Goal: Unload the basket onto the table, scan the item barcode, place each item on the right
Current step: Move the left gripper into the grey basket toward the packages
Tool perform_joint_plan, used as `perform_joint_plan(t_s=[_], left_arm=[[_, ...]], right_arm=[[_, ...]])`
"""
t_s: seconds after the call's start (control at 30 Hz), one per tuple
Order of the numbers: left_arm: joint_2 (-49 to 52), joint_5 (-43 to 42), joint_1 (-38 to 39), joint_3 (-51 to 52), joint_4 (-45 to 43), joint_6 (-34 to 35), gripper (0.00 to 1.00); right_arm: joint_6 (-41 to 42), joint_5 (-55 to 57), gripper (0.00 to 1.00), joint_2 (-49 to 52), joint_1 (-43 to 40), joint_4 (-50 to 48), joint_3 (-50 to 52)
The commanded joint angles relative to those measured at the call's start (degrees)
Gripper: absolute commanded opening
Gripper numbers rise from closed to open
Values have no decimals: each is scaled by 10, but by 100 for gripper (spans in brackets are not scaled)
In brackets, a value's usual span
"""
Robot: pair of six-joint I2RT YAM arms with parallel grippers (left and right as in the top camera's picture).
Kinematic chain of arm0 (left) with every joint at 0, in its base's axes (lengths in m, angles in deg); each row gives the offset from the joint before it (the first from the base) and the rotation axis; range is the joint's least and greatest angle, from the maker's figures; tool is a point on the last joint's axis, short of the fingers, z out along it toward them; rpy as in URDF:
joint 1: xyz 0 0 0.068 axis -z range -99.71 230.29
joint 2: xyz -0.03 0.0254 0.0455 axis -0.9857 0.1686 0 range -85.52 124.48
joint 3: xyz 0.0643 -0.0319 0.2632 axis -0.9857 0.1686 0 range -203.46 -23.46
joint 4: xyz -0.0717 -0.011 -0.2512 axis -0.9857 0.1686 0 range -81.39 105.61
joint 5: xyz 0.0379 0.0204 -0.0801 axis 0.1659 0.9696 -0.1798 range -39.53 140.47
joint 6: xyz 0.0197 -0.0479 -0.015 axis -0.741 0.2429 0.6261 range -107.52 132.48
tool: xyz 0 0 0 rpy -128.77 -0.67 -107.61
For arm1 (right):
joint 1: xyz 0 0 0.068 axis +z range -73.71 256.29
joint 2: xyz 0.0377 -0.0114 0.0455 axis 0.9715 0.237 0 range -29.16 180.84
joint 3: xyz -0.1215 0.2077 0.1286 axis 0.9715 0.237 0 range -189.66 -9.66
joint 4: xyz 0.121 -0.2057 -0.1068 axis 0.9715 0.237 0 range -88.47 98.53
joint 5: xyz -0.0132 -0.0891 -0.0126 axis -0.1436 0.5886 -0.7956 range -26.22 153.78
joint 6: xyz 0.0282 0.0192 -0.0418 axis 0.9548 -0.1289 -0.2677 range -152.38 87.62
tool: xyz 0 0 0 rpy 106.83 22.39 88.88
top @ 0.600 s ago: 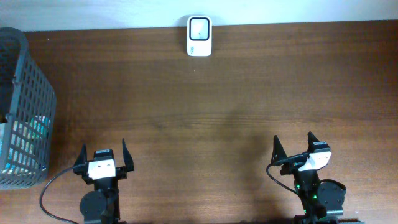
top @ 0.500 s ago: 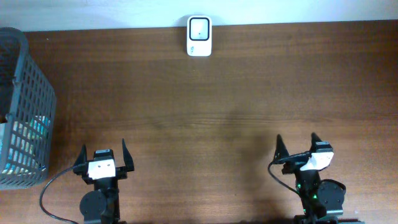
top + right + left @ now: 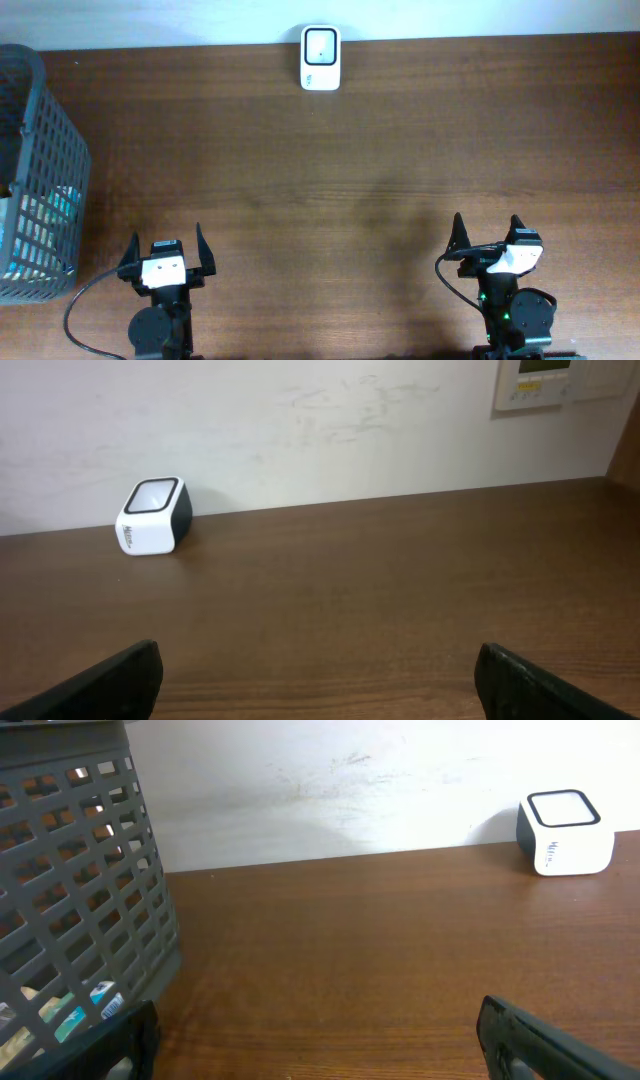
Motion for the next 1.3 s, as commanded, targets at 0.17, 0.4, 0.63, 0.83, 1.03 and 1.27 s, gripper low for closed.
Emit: perform_joint_plan(t_s=[0.17, 0.4, 0.63, 0.83, 1.03, 1.27], left_arm=[[-4, 6, 3, 3, 0, -9, 99], [-4, 6, 3, 3, 0, -9, 99], [-4, 6, 3, 3, 0, -10, 99], [-4, 30, 3, 3, -3, -10, 99], [-4, 1, 3, -11, -62, -10, 99], [153, -54, 3, -239, -38, -53, 99]], right_arm=[[1, 13, 99, -4, -3, 0, 5], [1, 13, 99, -4, -3, 0, 5], [1, 13, 99, -4, -3, 0, 5], [1, 13, 99, -4, -3, 0, 5], [1, 13, 99, -4, -3, 0, 5], [1, 13, 99, -4, -3, 0, 5]])
